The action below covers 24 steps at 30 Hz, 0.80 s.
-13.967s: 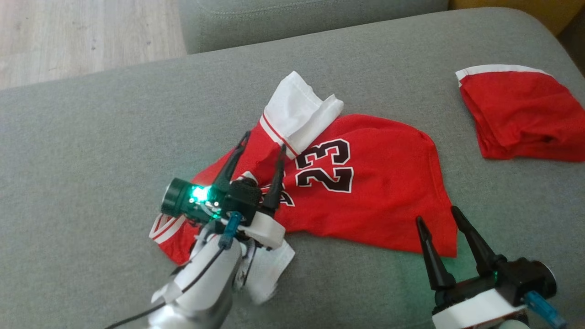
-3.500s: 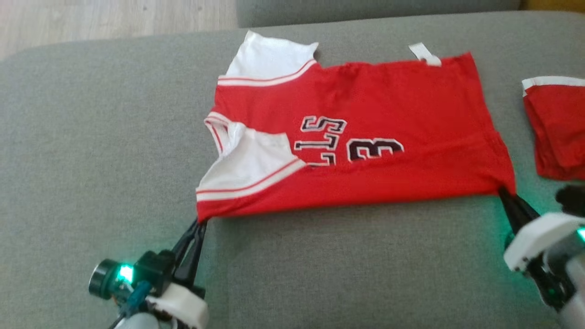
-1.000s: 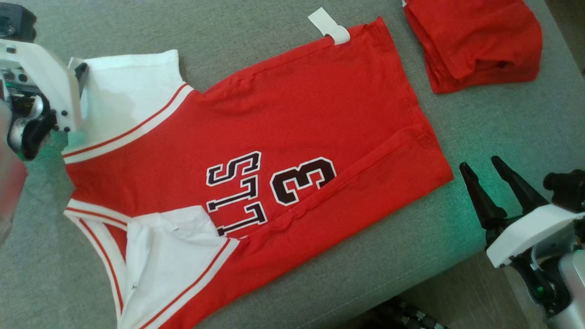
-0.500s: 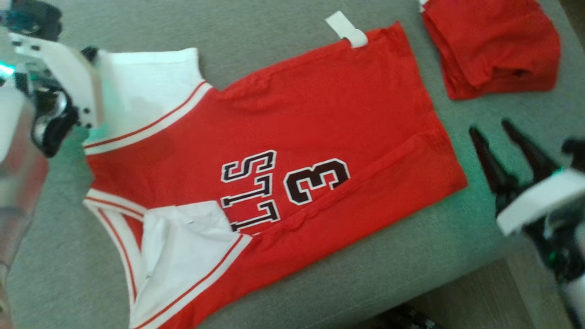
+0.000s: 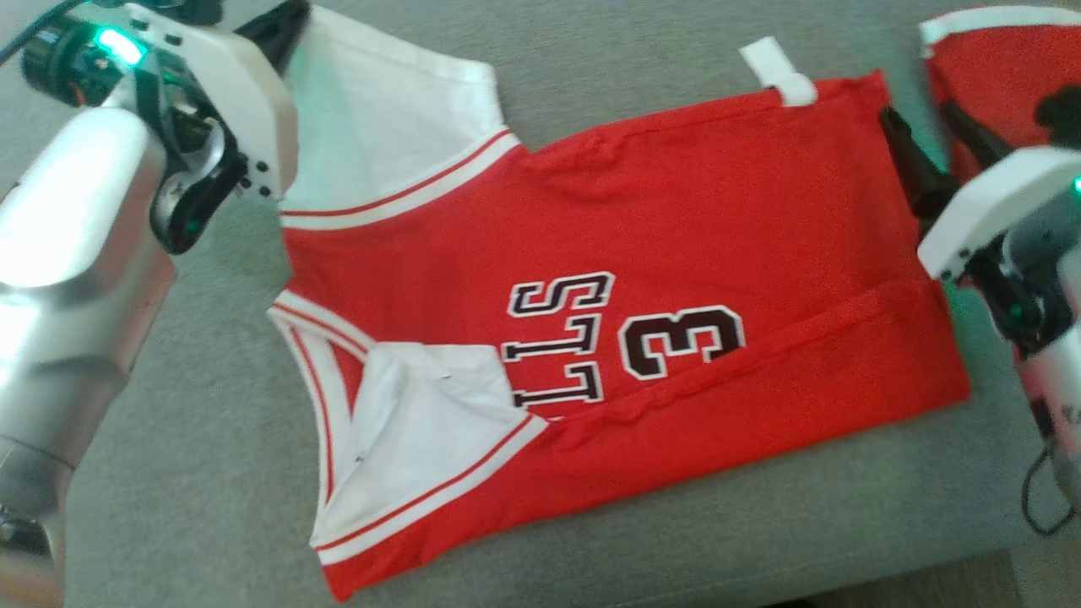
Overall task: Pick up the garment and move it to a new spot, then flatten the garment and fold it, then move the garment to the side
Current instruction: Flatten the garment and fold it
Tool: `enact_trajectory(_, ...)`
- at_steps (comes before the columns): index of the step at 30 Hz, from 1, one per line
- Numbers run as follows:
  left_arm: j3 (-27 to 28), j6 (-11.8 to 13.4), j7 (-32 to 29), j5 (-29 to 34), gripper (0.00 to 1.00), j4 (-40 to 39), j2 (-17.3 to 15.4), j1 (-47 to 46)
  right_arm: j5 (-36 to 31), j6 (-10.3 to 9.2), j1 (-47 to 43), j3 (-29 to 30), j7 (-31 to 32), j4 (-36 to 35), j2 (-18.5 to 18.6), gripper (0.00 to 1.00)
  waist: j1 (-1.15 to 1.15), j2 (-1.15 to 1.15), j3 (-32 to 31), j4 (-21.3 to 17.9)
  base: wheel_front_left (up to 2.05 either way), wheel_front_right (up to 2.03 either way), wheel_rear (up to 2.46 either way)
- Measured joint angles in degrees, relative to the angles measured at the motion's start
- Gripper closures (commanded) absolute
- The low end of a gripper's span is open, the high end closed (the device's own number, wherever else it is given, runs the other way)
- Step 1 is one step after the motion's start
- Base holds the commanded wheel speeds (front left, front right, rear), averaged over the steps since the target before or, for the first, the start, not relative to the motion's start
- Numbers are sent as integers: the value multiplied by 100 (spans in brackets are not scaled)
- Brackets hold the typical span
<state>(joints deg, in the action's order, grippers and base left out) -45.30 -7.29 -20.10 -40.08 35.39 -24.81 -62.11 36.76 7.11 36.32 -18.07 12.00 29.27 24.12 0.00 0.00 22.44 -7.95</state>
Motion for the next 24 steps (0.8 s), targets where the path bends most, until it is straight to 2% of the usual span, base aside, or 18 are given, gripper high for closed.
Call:
enact_trajectory(10, -236, -27, 9, -157, 100, -105, -4, -135, 213, 0, 904, -586, -178, 1288, -10, 2, 0, 0, 155, 386, 0, 0, 0)
enact_trajectory(11, -277, -27, 54, -180, 100, -100, -9, -135, 269, 0, 973, -689, -261, 1427, -10, 29, 0, 0, 174, 413, 0, 0, 0)
enact_trajectory(12, -285, -27, 55, -181, 100, -98, -8, -136, 293, 0, 1017, -742, -307, 1478, -9, 62, 0, 0, 181, 421, 0, 0, 0)
enact_trajectory(15, -311, -29, 105, -237, 100, -68, -16, -144, 345, 0, 1168, -899, -477, 1594, 5, 100, 0, 0, 187, 431, 0, 0, 0)
enact_trajectory(20, -355, -29, 170, -286, 100, 12, -23, -215, 466, 0, 1324, -1107, -608, 1693, 32, 100, 0, 0, 189, 441, 0, 0, 0)
enact_trajectory(24, -443, -29, 483, -263, 100, 121, -85, -283, 637, 0, 1443, -1191, -787, 1757, 76, 100, 0, 0, 225, 438, 0, 0, 0)
